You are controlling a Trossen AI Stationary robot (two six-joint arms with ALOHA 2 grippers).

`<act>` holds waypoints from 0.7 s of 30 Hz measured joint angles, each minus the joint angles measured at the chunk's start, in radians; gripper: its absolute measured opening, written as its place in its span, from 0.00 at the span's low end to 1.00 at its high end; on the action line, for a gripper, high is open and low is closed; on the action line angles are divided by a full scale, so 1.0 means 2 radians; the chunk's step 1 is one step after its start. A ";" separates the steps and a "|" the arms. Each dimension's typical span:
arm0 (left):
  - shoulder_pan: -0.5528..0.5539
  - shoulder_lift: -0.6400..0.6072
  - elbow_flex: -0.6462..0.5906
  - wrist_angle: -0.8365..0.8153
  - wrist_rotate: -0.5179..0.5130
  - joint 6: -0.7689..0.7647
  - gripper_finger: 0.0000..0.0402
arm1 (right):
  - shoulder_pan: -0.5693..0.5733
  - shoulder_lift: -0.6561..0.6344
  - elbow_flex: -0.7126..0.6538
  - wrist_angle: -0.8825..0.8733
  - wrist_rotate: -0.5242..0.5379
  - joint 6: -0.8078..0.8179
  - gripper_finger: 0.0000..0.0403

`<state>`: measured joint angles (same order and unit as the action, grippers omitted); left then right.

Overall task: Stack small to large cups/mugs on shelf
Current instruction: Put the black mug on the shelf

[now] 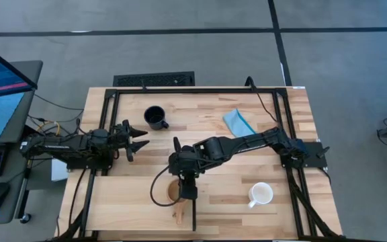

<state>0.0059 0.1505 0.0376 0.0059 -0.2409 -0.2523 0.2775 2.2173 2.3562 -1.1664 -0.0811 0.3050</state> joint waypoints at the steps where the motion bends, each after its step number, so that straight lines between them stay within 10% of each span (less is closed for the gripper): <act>1: 0.000 0.000 0.000 0.000 0.000 0.000 0.52 | 0.000 -0.002 0.000 -0.002 0.000 0.000 0.57; 21: 0.000 0.000 0.000 -0.006 0.000 -0.012 0.52 | -0.041 -0.087 0.000 0.009 0.023 -0.060 0.57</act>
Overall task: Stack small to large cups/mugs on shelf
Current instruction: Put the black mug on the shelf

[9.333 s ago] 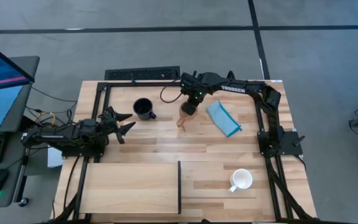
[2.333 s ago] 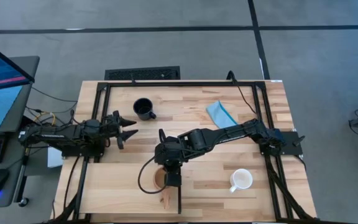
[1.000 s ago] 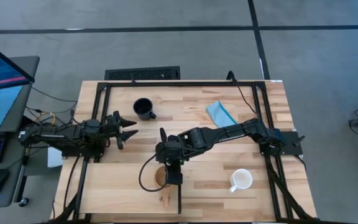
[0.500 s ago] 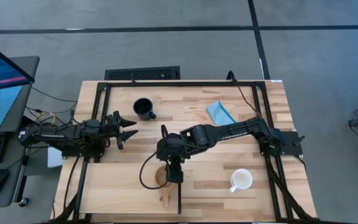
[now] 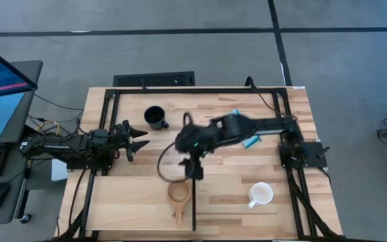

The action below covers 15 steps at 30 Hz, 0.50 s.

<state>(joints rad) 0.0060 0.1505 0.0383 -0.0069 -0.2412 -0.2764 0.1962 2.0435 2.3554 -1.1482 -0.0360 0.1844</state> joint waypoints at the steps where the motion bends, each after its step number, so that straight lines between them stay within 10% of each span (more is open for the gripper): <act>1: 0.000 0.000 0.000 -0.001 0.000 0.000 0.52 | -0.005 -0.009 0.000 0.009 0.005 -0.008 0.57; 15: 0.000 0.000 0.000 0.000 -0.010 0.006 0.52 | -0.116 -0.142 -0.002 0.003 0.046 -0.090 0.57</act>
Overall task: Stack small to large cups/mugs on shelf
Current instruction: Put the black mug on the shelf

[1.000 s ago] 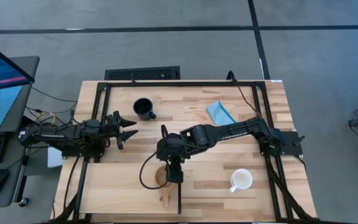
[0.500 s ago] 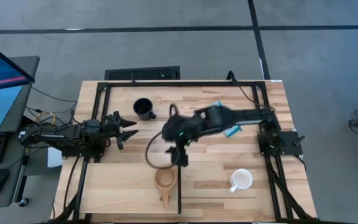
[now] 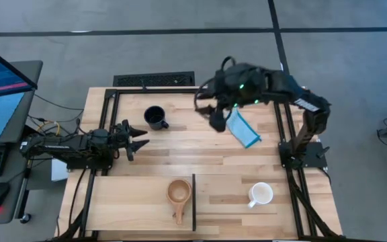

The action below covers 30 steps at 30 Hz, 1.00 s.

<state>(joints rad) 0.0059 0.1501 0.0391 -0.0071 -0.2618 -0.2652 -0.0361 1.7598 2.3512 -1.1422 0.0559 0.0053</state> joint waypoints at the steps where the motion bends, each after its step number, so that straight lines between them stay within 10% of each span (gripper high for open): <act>1: 0.000 0.000 0.000 0.000 -0.004 0.003 0.52 | -0.006 -0.004 0.000 -0.004 0.000 -0.007 0.57; 15: 0.000 0.000 0.000 0.015 -0.007 -0.021 0.52 | -0.076 -0.010 -0.001 -0.108 0.018 -0.030 0.57; 30: 0.000 0.000 -0.001 0.014 -0.007 -0.021 0.52 | -0.135 -0.021 -0.133 0.151 -0.063 -0.086 0.57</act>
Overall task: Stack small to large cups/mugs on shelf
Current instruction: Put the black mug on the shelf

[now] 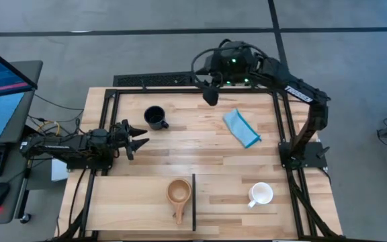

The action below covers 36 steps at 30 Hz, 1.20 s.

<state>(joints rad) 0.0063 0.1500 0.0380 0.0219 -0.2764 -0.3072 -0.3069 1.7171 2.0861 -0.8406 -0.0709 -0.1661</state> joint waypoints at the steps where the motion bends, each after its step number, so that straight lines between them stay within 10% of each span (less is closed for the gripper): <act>1: 0.000 0.000 0.000 0.000 0.000 0.001 0.52 | -0.004 -0.004 -0.019 0.006 -0.004 0.000 0.57; 36: 0.000 0.000 0.000 0.000 -0.094 0.025 0.52 | 0.051 -0.447 -0.609 0.289 0.076 0.145 0.57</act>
<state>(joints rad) 0.0062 0.1500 0.0376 0.0212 -0.4648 -0.2582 -0.2048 0.8226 0.8675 -0.2619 0.0810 0.1244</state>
